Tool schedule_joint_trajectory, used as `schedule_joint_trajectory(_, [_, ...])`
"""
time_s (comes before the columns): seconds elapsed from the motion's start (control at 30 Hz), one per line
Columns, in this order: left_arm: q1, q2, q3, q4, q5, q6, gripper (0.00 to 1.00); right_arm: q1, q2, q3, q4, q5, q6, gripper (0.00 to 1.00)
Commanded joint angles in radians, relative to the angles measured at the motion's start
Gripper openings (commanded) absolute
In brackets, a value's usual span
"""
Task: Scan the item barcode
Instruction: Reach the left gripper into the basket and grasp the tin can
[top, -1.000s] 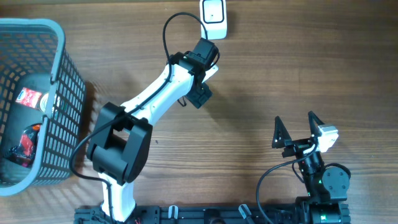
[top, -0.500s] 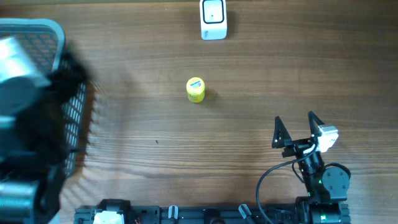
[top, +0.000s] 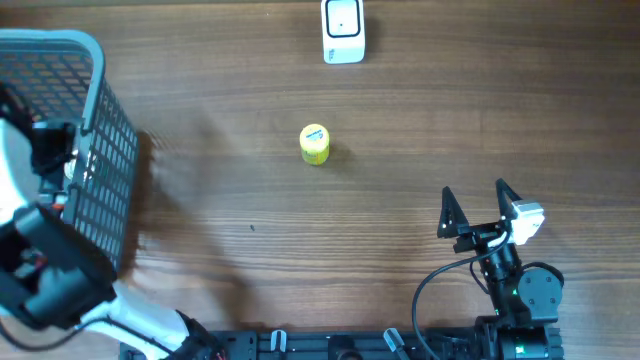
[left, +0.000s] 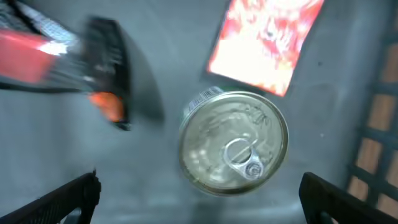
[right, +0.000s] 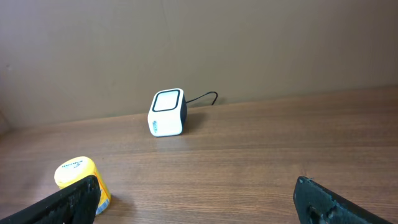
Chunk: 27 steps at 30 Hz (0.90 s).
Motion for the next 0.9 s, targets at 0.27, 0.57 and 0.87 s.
schedule_joint_trajectory(0.27, [-0.089, 0.078, 0.004, 0.103, -0.150, -0.106, 1.00, 0.003, -0.006, -0.001, 0.005, 0.006, 0.007, 1.00])
schedule_joint_trajectory(0.57, [-0.089, 0.115, 0.004, 0.085, -0.172, -0.109, 1.00, 0.003, -0.006, -0.001, 0.005, 0.006, 0.007, 1.00])
schedule_joint_trajectory(0.87, [-0.089, 0.220, 0.004, 0.124, -0.171, -0.100, 0.91, 0.003, -0.006, -0.001, 0.005, 0.006, 0.007, 1.00])
